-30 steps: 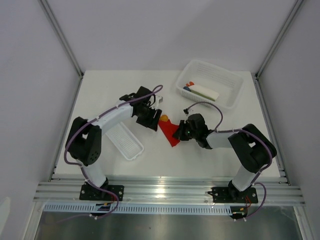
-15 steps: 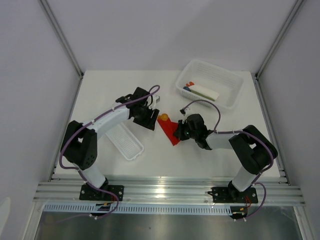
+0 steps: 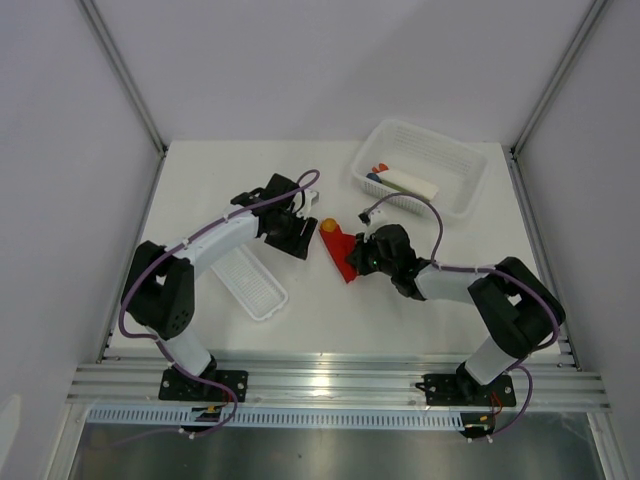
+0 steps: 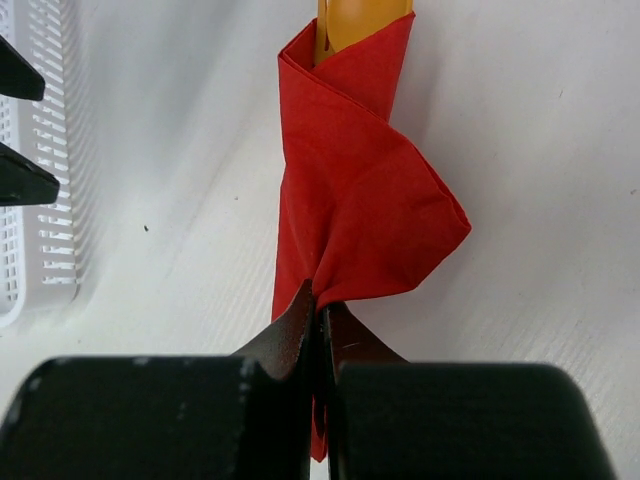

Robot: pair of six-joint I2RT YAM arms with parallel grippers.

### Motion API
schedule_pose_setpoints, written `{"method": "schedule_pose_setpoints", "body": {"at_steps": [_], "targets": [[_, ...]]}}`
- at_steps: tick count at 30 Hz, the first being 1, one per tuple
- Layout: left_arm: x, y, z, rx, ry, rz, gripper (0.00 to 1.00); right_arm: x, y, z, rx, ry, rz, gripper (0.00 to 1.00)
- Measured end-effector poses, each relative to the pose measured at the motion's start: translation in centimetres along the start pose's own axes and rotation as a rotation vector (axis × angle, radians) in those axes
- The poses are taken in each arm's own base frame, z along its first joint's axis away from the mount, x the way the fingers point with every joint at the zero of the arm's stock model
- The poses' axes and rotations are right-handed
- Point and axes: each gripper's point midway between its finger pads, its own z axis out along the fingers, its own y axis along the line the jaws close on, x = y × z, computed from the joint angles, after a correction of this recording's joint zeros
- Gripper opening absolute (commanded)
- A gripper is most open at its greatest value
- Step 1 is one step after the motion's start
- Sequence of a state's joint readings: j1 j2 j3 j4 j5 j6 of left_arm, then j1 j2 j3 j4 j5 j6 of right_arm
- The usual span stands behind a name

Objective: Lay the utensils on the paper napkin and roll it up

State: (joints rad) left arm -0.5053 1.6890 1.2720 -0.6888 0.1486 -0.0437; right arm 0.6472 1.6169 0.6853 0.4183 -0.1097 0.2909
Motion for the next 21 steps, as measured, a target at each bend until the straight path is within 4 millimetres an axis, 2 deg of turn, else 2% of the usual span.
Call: {"method": "schedule_pose_setpoints", "body": {"at_steps": [9, 13, 15, 17, 21], "targets": [[0.0, 0.0, 0.0, 0.000, 0.000, -0.001, 0.64, -0.9, 0.0, 0.0, 0.013, -0.022, -0.012, 0.00], [-0.2, 0.1, -0.3, 0.000, 0.000, -0.002, 0.65, -2.2, 0.1, -0.3, 0.023, -0.050, -0.026, 0.00], [-0.9, 0.2, -0.8, 0.007, -0.012, -0.001, 0.66, -3.8, 0.6, -0.8, 0.024, -0.086, -0.035, 0.00], [-1.9, 0.3, -1.7, 0.014, -0.032, 0.000, 0.68, -6.2, 1.2, -1.6, 0.019, -0.143, -0.047, 0.00], [-4.8, -0.1, -4.9, 0.061, -0.113, 0.016, 0.73, -11.7, 3.1, -4.0, -0.003, -0.286, -0.073, 0.00]]}}
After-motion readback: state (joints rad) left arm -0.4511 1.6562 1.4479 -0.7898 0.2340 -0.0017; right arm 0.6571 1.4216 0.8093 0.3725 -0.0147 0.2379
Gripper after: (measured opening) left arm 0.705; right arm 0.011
